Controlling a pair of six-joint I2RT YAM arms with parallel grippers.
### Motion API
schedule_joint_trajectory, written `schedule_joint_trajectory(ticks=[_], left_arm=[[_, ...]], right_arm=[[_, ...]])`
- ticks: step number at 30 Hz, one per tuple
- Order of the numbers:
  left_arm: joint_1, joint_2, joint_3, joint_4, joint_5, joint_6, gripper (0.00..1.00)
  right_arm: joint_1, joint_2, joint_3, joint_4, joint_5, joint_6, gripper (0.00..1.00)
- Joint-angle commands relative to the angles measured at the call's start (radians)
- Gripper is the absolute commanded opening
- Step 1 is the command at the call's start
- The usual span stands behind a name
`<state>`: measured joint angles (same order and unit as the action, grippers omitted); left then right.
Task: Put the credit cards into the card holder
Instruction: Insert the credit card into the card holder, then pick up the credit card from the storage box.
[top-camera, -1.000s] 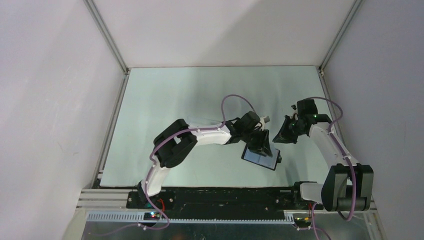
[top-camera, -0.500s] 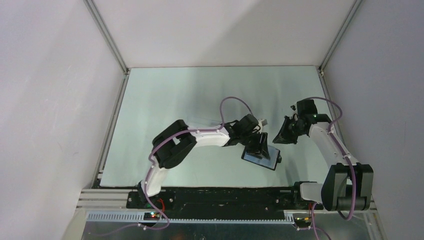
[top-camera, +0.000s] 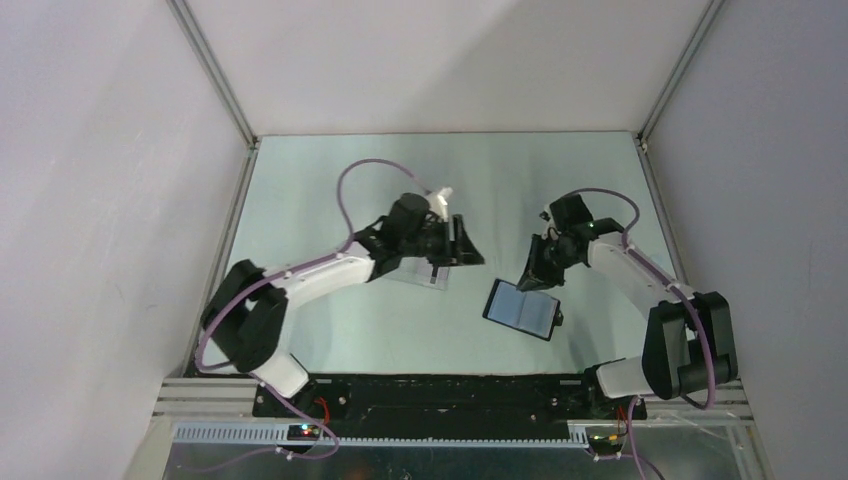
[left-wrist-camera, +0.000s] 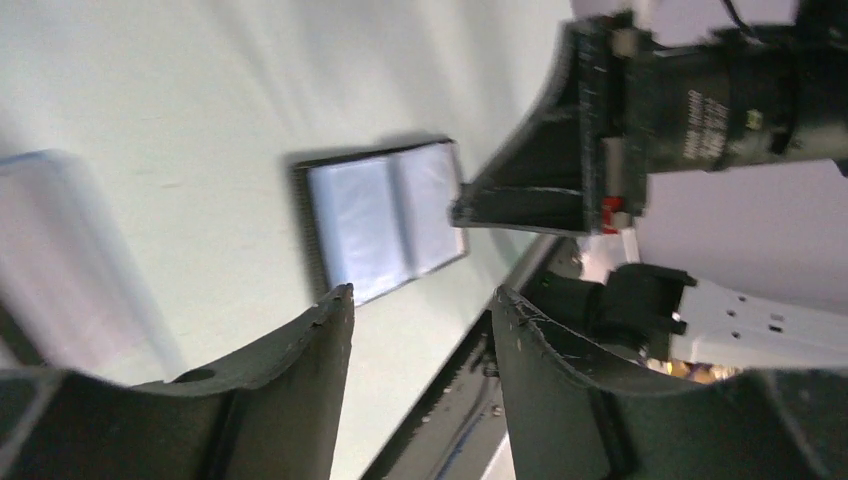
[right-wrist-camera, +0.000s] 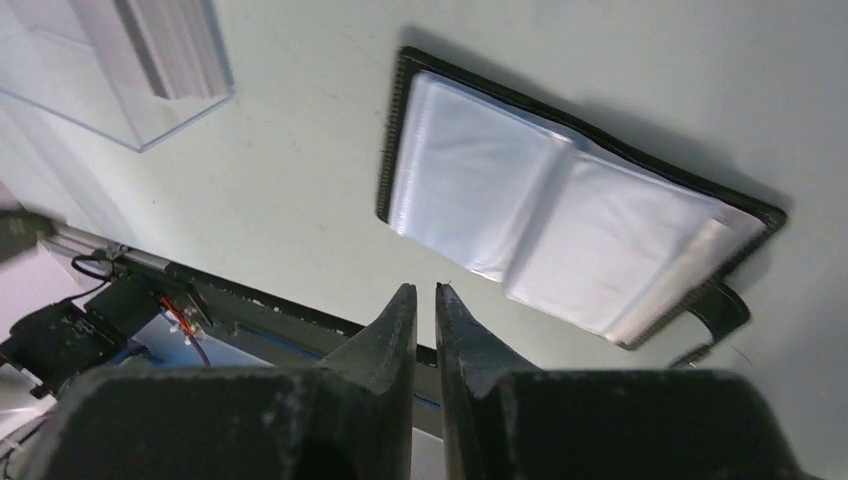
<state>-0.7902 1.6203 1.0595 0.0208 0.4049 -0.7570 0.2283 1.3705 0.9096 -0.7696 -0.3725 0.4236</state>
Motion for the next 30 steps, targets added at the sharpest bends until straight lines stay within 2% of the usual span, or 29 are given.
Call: schedule_joint_trajectory(ticks=[1, 6, 11, 17, 25, 30], left_arm=[[0.136, -0.124, -0.117, -0.036, -0.02, 0.059, 0.57], [0.269, -0.176, -0.158, -0.214, -0.046, 0.145, 0.57], [0.349, -0.12, -0.115, -0.348, -0.082, 0.24, 0.57], [0.355, -0.01, -0.037, -0.417, -0.124, 0.287, 0.53], [0.353, 0.126, 0.033, -0.417, -0.089, 0.288, 0.46], [0.349, 0.181, 0.076, -0.415, -0.062, 0.288, 0.43]], right_arm=[[0.075, 0.054, 0.096, 0.076, -0.01, 0.043, 0.19], [0.154, 0.157, 0.187, 0.128, -0.064, 0.085, 0.2], [0.217, 0.294, 0.308, 0.16, -0.1, 0.125, 0.21], [0.287, 0.412, 0.422, 0.168, -0.106, 0.142, 0.32], [0.322, 0.552, 0.536, 0.146, -0.097, 0.138, 0.35], [0.332, 0.613, 0.607, 0.099, -0.081, 0.125, 0.33]])
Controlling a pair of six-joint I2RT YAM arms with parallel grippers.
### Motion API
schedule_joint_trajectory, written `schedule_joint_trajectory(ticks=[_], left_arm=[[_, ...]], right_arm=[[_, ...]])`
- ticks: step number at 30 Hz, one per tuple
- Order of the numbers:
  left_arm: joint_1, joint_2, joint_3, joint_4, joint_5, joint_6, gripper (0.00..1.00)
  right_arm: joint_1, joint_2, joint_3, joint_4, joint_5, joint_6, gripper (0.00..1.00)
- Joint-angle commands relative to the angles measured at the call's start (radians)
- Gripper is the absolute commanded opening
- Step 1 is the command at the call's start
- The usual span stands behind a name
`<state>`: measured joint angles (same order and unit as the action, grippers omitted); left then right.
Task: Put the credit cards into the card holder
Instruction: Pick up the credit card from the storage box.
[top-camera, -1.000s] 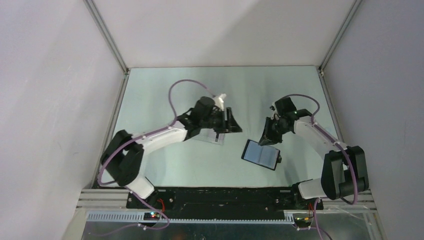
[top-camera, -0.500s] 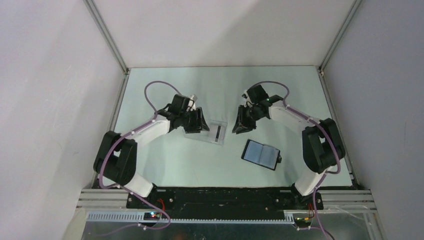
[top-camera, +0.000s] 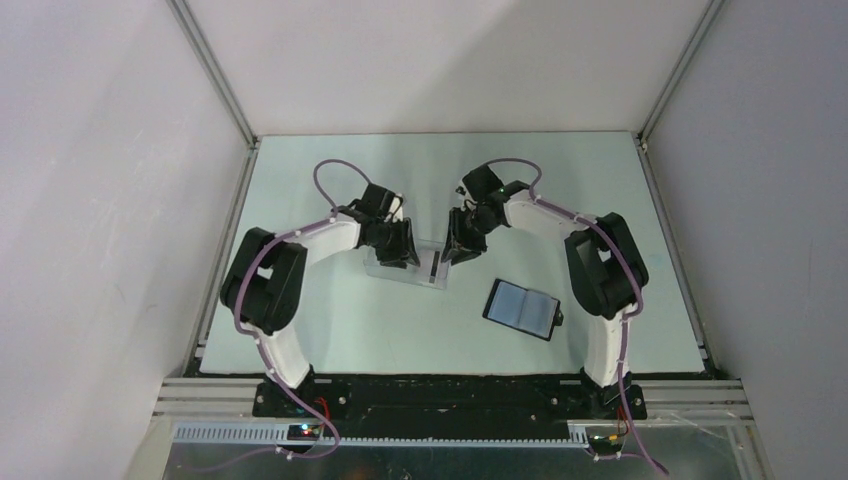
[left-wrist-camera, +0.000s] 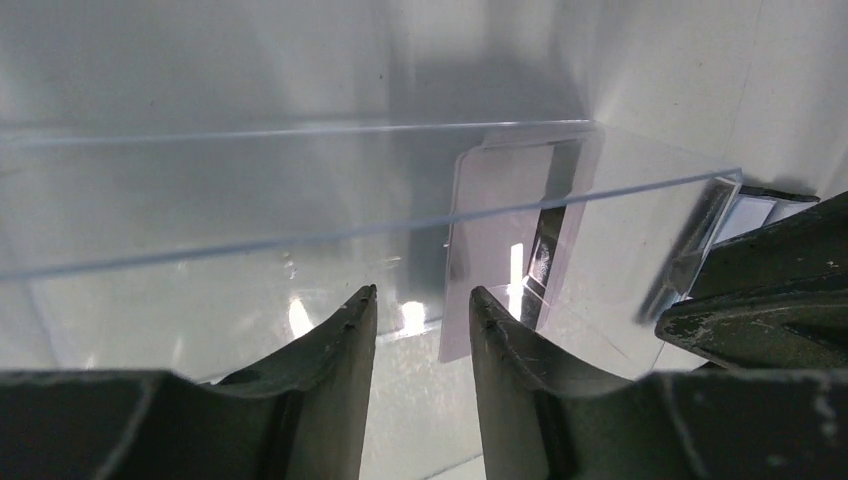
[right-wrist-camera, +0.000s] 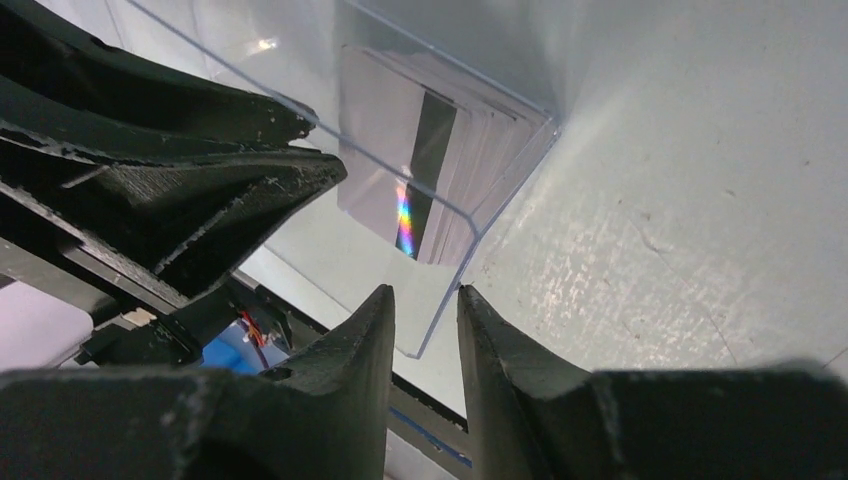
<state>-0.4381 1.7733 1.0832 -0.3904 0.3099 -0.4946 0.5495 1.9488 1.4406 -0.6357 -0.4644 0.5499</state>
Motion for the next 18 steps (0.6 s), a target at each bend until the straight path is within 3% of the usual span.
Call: schedule_joint_trajectory(ticks=[1, 6, 12, 18], left_arm=[[-0.007, 0.04, 0.063, -0.005, 0.04, 0.025, 0.43], [-0.029, 0.071, 0.096, -0.005, 0.056, 0.022, 0.39], [-0.055, 0.074, 0.117, -0.005, 0.05, 0.007, 0.21], [-0.085, 0.076, 0.137, -0.004, 0.058, -0.007, 0.12]], right_arm=[[0.012, 0.045, 0.087, -0.038, 0.012, -0.002, 0.32], [0.015, 0.067, 0.108, -0.054, 0.019, -0.007, 0.27], [0.015, 0.07, 0.103, -0.065, 0.027, -0.018, 0.18], [0.015, 0.069, 0.099, -0.069, 0.027, -0.024, 0.12]])
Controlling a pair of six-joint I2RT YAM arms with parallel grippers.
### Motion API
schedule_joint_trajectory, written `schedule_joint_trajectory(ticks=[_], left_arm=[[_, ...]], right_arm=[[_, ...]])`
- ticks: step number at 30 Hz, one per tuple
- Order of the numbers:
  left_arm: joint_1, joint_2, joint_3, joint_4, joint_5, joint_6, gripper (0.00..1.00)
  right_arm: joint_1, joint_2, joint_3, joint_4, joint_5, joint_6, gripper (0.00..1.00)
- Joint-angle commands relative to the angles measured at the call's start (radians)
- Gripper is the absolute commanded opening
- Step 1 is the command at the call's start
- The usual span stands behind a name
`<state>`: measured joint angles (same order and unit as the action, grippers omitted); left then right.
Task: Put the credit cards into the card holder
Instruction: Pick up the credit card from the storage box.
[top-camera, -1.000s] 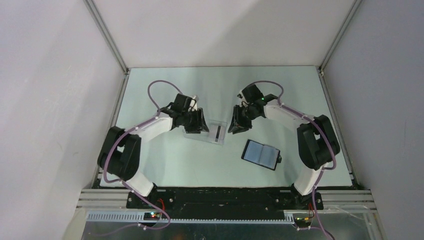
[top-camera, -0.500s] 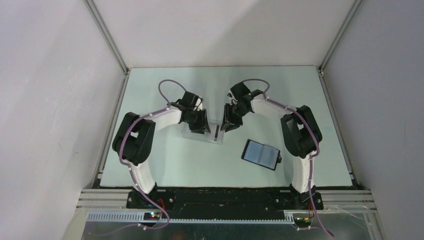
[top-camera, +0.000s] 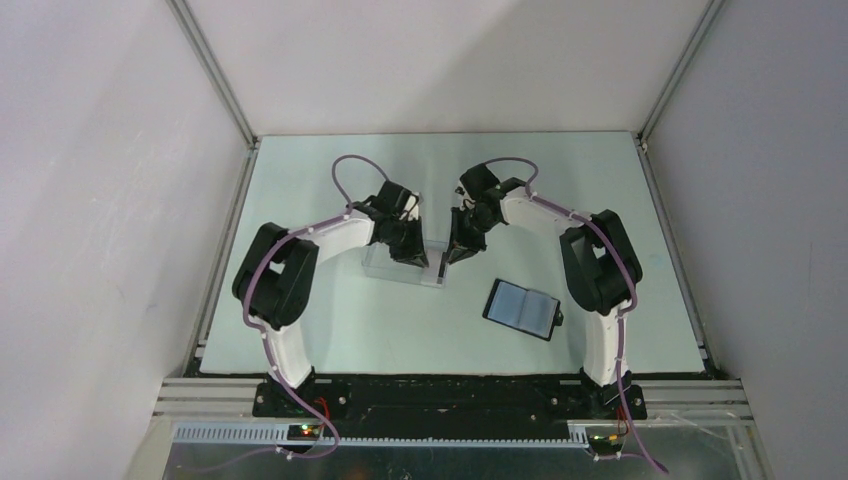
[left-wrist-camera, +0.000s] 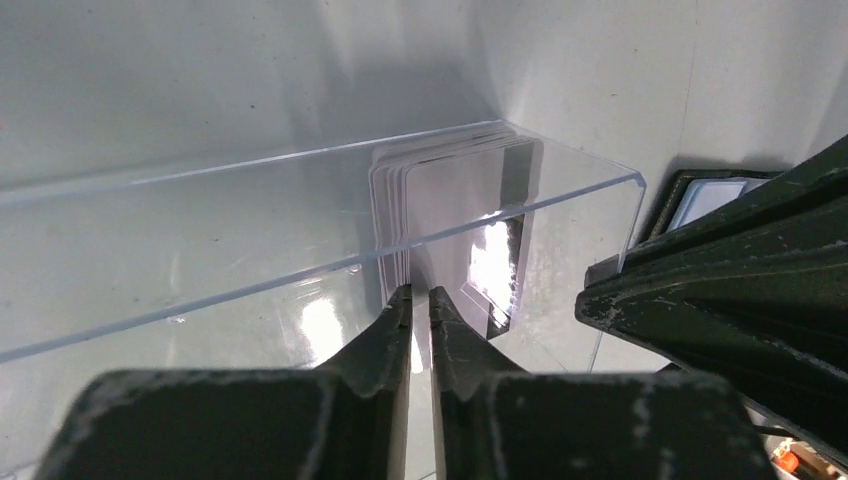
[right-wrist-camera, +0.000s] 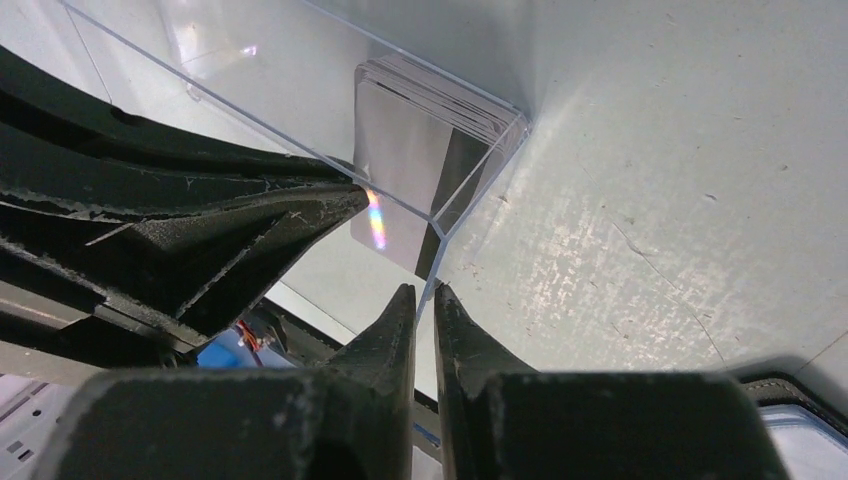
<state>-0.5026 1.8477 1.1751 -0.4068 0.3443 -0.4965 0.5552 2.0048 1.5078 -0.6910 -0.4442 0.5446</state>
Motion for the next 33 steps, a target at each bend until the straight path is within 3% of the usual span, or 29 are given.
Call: schedule_joint_trajectory(ticks=[1, 8, 12, 19, 22, 24, 28, 31, 33], left_arm=[[-0.025, -0.001, 0.045, 0.013, 0.021, -0.006, 0.11], [-0.041, -0.034, 0.041, 0.008, -0.012, -0.004, 0.09], [-0.049, -0.048, 0.045, -0.013, -0.046, 0.004, 0.12], [-0.061, -0.032, 0.069, -0.043, -0.067, 0.025, 0.37], [-0.067, -0.026, 0.077, -0.056, -0.081, 0.026, 0.34], [-0.069, -0.025, 0.084, -0.062, -0.089, 0.027, 0.25], [-0.077, -0.021, 0.098, -0.078, -0.113, 0.029, 0.19], [-0.087, -0.016, 0.111, -0.097, -0.14, 0.042, 0.2], [-0.096, -0.009, 0.123, -0.115, -0.155, 0.051, 0.28]], right_arm=[[0.01, 0.013, 0.032, -0.015, 0.008, -0.018, 0.12], [0.007, 0.013, 0.029, -0.016, 0.006, -0.02, 0.1], [0.008, 0.013, 0.028, -0.016, 0.004, -0.021, 0.1], [0.003, 0.013, 0.022, -0.015, 0.002, -0.024, 0.1], [0.001, 0.014, 0.02, -0.012, -0.002, -0.023, 0.1], [0.001, 0.014, 0.019, -0.011, -0.003, -0.023, 0.1], [0.002, 0.014, 0.016, -0.009, -0.007, -0.023, 0.1], [0.002, 0.014, 0.014, -0.007, -0.009, -0.022, 0.09], [0.0, 0.014, 0.011, -0.006, -0.01, -0.021, 0.09]])
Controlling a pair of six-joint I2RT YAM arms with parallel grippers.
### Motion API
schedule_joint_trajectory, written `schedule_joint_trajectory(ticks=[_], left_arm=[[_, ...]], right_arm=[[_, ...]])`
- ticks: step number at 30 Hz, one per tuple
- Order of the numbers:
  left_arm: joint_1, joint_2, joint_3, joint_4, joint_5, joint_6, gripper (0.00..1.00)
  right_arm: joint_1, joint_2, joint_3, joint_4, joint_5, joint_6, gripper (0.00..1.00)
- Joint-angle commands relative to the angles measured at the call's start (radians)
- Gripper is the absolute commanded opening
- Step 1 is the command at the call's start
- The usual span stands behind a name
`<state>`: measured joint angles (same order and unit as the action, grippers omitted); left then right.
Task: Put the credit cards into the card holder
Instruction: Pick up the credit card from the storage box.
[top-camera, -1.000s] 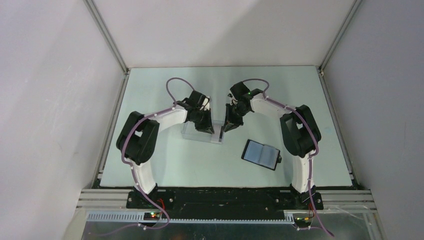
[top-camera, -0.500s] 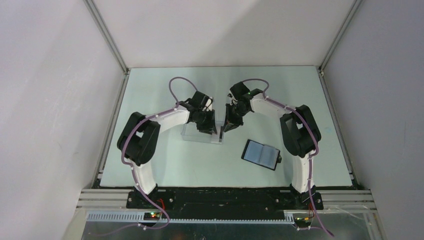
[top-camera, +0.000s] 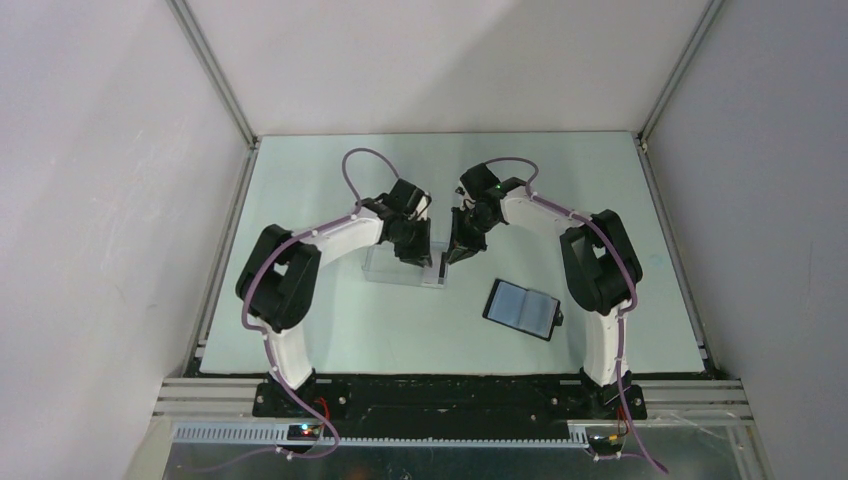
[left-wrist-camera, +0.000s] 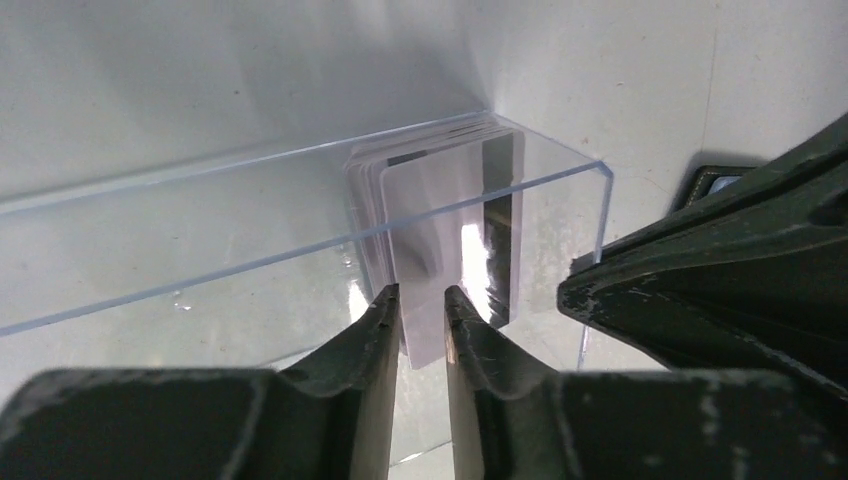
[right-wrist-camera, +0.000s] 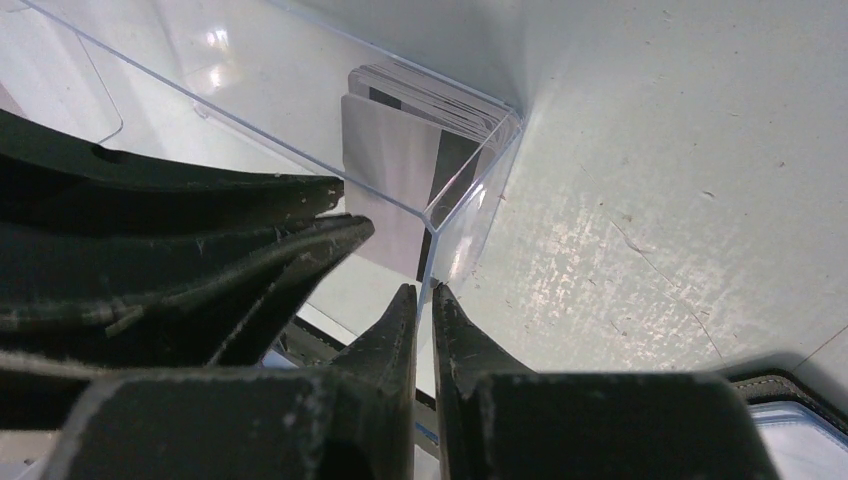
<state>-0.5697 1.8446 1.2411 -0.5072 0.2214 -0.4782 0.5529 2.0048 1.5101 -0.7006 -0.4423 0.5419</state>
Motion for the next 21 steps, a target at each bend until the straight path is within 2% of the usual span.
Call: schedule_joint_trajectory(ticks=[1, 3, 5, 15, 21], left_arm=[[-0.031, -0.003, 0.065, -0.029, -0.039, 0.036, 0.35], [-0.037, 0.002, 0.074, -0.044, -0.055, 0.046, 0.42], [-0.042, 0.005, 0.081, -0.057, -0.066, 0.05, 0.45], [-0.051, 0.036, 0.109, -0.092, -0.101, 0.059, 0.43], [-0.053, 0.046, 0.107, -0.103, -0.124, 0.059, 0.46]], right_arm=[[0.002, 0.013, 0.008, 0.003, -0.012, -0.02, 0.09], [0.002, 0.012, 0.006, 0.005, -0.012, -0.019, 0.09], [0.002, 0.012, 0.006, 0.006, -0.013, -0.019, 0.09], [0.0, 0.011, 0.003, 0.007, -0.014, -0.019, 0.09], [0.0, 0.012, 0.0, 0.01, -0.017, -0.019, 0.08]])
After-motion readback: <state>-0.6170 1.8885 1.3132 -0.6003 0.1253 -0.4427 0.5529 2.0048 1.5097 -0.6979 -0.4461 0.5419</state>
